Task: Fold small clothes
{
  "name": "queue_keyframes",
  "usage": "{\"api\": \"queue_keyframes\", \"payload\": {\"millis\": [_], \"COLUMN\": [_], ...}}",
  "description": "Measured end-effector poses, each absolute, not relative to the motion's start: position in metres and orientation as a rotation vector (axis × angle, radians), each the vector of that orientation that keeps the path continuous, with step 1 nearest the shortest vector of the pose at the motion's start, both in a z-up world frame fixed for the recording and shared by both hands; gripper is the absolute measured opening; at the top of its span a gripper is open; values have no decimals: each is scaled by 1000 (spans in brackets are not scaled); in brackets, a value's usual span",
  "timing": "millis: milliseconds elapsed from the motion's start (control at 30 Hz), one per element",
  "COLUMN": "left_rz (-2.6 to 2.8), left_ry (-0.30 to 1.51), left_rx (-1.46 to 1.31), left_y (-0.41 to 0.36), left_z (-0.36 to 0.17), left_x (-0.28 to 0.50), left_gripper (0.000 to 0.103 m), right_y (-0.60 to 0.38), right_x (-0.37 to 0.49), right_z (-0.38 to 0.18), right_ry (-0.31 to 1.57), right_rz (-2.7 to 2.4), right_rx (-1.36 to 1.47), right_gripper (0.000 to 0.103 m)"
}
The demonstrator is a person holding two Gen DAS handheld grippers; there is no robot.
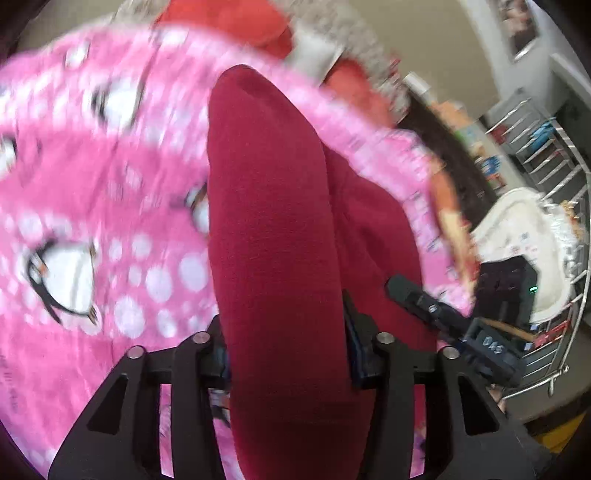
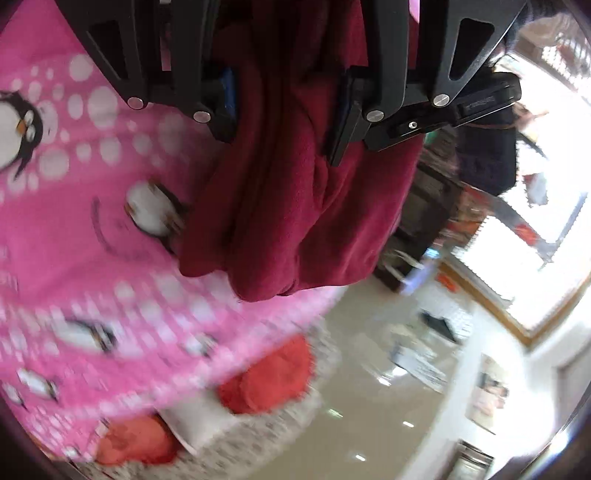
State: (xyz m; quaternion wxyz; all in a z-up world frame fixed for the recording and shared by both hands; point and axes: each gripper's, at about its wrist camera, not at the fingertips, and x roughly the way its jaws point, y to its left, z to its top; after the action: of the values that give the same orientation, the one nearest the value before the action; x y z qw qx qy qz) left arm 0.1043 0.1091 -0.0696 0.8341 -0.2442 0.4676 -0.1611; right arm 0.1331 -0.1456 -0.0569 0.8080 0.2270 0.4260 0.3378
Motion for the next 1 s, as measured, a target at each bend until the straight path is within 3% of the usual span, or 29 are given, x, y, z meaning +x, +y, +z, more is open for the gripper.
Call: {"api": "queue_keyframes", "payload": {"millis": [33,200,400,500,700,833,1000], "left_rz": [-334,-349,-293,-260,-222,-165,-74], "left_ry": [994,961,838,732,791,887,894], "left_rx": [-538,-537,-527,-570,-496,-433,-303], "left_y": [112,121,140,148,112,89,66], "left_z": [-78,-58,-20,-2,-9,-37,-50], "left_x": [104,99,104,115,173,197,200], "left_gripper": [57,57,57,67,72,73,78], "right_y": [-147,-163,-144,-108,-68,-84,-107], "right_x": [134,123,82,62,72,78,79], "right_z": [-63,-42,29,43,9,-30,-51], "right_ry": [922,903,682,611,697,759,700], "right_rz": [708,702,781,846,836,786,802], "right_rx": [491,493,78,-129,-304,-357,-271], "right_gripper": [43,46,46,45,29,26,26]}}
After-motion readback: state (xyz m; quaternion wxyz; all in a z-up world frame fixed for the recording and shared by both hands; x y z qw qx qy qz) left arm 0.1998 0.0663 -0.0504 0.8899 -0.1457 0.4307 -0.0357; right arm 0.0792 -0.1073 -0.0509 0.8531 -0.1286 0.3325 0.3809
